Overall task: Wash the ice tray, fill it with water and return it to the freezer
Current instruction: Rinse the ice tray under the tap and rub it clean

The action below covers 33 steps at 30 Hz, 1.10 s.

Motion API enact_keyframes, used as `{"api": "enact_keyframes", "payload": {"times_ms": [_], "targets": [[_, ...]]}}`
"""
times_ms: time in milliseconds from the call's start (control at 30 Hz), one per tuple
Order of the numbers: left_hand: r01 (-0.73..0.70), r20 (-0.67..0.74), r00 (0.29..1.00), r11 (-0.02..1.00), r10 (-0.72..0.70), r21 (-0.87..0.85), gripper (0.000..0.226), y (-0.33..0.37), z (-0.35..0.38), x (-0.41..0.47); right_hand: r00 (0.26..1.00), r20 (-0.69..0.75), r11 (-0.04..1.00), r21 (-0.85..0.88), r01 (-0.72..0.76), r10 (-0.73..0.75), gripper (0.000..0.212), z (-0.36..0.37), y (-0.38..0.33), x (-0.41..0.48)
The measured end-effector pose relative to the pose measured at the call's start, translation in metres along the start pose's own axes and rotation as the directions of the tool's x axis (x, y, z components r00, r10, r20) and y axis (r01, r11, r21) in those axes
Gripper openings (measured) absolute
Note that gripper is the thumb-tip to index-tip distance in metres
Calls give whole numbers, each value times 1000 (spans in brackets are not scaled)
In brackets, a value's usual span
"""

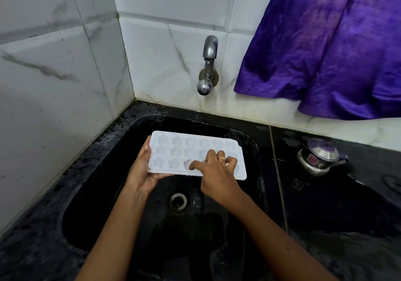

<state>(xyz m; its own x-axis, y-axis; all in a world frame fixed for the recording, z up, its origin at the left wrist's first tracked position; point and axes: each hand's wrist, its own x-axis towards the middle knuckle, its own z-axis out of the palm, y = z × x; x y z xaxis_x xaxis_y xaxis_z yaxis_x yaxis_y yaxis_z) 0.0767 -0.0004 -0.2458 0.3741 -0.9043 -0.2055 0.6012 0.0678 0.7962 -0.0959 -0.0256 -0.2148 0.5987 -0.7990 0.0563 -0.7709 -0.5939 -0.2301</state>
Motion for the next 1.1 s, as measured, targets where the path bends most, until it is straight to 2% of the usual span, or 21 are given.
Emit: {"api": "enact_keyframes", "payload": {"times_ms": [167, 500, 733, 1000, 1100], "targets": [[12, 23, 1000, 999, -11, -49, 37, -3, 2, 2, 997, -79, 999, 25, 27, -25, 68, -4, -8, 6], [24, -6, 1000, 993, -25, -116, 40, -11, 3, 2, 995, 59, 997, -17, 77, -75, 55, 1, -22, 17], [34, -5, 999, 993, -35, -112, 40, -14, -1, 4, 994, -10, 984, -146, 105, -108, 53, 1, -22, 14], [37, -25, 999, 996, -39, -87, 41, -14, -6, 5, 994, 59, 993, -65, 98, -94, 52, 5, -28, 17], [36, -17, 999, 996, -38, -79, 41, -16, -7, 5, 996, 38, 996, -36, 81, -80, 47, 2, -26, 17]]}}
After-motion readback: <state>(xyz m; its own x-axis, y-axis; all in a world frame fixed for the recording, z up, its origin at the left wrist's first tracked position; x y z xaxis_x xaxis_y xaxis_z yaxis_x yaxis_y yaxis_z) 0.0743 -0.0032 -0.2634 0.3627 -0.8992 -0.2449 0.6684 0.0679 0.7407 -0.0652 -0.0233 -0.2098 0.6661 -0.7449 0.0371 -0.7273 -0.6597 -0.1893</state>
